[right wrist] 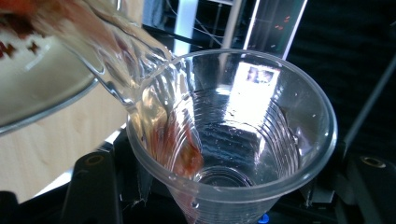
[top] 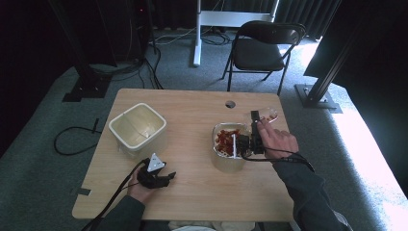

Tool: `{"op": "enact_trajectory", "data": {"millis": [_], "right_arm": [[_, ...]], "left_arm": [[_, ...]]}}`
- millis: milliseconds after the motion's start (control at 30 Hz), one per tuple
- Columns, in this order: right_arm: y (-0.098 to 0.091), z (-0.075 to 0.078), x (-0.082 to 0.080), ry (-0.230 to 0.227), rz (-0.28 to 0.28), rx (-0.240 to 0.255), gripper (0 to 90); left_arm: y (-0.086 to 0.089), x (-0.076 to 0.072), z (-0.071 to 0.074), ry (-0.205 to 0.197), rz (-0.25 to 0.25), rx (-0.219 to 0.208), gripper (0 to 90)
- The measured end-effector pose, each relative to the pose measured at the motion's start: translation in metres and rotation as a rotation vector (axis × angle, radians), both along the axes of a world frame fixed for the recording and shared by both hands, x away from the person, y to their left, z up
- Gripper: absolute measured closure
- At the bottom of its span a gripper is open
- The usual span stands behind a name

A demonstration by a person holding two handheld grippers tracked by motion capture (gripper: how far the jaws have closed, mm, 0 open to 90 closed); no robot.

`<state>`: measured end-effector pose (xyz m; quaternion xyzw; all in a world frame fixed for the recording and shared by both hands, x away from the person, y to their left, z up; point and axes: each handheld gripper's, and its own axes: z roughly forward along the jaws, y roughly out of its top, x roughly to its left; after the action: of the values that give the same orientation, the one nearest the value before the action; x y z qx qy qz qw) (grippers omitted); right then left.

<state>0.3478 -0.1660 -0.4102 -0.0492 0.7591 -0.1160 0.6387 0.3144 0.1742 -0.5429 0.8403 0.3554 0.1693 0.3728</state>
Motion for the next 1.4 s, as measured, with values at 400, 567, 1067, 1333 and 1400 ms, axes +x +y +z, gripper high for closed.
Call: {"op": "enact_trajectory", "data": {"millis": [400,567,1067,1333,1400], "right_arm": [[0.006,-0.014,-0.007,-0.081,0.047,-0.196,33.6],[0.005,-0.013,-0.007,-0.085,0.047,-0.184,33.7],[0.001,-0.015,-0.006,-0.058,0.041,-0.143,33.7],[-0.003,-0.006,-0.008,-0.066,0.049,-0.095,34.0],[-0.002,-0.004,-0.007,-0.069,0.038,-0.081,34.1]], "left_arm": [[0.000,0.000,0.000,-0.001,0.001,-0.002,41.1],[0.000,0.000,0.000,0.000,0.002,-0.003,41.1],[0.000,0.000,0.000,-0.003,0.003,-0.003,41.1],[0.000,0.000,0.000,-0.004,0.002,-0.003,41.1],[0.000,0.000,0.000,-0.001,0.002,-0.005,41.1]]}}
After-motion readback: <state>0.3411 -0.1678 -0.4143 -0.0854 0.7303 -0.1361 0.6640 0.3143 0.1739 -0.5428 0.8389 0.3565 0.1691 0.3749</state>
